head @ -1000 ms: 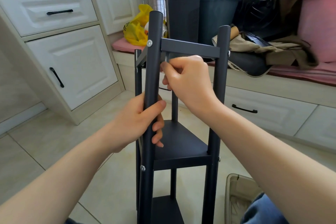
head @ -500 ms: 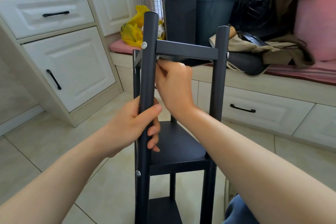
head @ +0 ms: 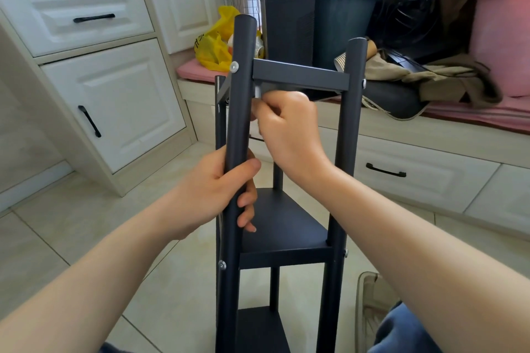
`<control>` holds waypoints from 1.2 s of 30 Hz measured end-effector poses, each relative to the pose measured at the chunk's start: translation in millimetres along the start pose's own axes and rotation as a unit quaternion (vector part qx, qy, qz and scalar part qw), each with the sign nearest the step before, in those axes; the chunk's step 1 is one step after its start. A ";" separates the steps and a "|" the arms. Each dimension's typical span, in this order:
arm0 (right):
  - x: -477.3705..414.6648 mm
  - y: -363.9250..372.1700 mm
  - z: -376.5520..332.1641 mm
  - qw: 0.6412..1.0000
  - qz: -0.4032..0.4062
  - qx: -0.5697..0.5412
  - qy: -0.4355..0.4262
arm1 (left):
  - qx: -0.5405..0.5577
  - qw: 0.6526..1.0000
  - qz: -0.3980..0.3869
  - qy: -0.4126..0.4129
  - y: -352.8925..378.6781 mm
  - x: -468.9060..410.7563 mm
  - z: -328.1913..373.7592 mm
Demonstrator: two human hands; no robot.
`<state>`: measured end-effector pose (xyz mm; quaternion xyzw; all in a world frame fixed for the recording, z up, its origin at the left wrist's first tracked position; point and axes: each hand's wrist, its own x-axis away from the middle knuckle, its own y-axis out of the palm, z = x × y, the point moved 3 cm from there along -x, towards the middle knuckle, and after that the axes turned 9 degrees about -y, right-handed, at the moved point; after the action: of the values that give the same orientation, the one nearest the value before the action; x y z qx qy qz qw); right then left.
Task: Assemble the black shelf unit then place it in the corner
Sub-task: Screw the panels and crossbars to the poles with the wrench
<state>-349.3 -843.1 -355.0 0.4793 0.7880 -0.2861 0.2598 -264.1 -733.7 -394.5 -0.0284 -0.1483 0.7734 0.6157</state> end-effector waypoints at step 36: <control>1.6 -16.3 -11.0 1.000 -0.002 0.022 0.015 | -0.002 1.000 -0.013 0.003 2.5 -0.7 1.5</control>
<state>-366.3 -840.6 -345.1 0.4878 0.7859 -0.2968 0.2371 -266.6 -735.2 -393.9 -0.0305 -0.1484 0.7650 0.6259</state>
